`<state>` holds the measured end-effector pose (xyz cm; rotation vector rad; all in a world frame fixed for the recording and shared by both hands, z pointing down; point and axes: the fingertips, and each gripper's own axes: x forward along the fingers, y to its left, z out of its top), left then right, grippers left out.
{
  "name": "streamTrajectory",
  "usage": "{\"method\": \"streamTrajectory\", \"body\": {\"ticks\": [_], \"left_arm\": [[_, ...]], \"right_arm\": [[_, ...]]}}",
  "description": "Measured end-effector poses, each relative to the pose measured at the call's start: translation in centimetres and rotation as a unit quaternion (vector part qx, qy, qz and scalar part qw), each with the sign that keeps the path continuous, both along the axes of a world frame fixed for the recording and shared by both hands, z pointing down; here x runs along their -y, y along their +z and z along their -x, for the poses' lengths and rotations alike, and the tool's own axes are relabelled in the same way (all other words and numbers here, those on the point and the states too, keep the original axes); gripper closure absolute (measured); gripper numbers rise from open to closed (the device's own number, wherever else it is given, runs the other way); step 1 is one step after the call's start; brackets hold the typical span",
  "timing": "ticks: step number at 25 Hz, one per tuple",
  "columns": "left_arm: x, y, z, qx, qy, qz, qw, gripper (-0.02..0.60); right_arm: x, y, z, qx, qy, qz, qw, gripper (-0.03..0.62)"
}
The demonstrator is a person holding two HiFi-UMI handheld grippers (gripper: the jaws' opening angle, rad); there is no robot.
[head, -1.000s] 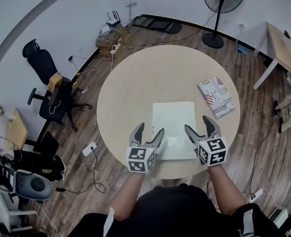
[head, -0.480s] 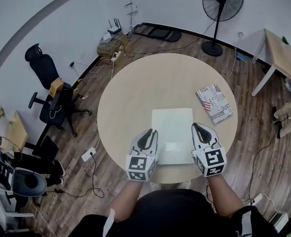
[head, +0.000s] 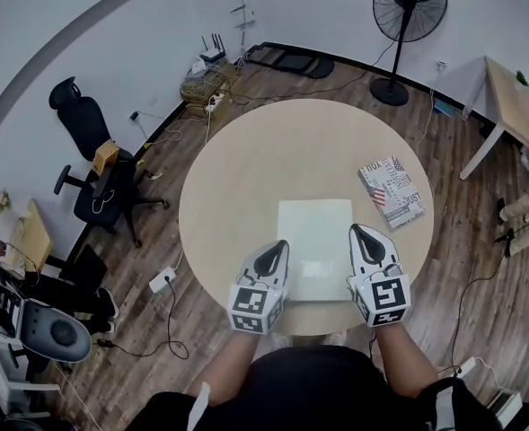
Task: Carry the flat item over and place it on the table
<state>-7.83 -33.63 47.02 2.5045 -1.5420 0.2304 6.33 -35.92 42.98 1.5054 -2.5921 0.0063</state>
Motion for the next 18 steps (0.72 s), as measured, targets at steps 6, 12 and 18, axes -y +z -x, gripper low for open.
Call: {"method": "streamTrajectory", "body": {"ticks": [6, 12, 18], "left_arm": [[0.01, -0.06, 0.15, -0.005, -0.013, -0.005, 0.9999, 0.575], [-0.03, 0.44, 0.12, -0.010, -0.014, 0.000, 0.9999, 0.575], [0.07, 0.33, -0.37, -0.012, -0.009, -0.002, 0.9999, 0.574]], "right_arm": [[-0.39, 0.39, -0.33, 0.021, -0.012, 0.010, 1.000, 0.597], [-0.40, 0.74, -0.42, 0.021, -0.011, 0.016, 1.000, 0.597], [-0.43, 0.86, -0.41, 0.014, -0.016, 0.019, 1.000, 0.597]]}}
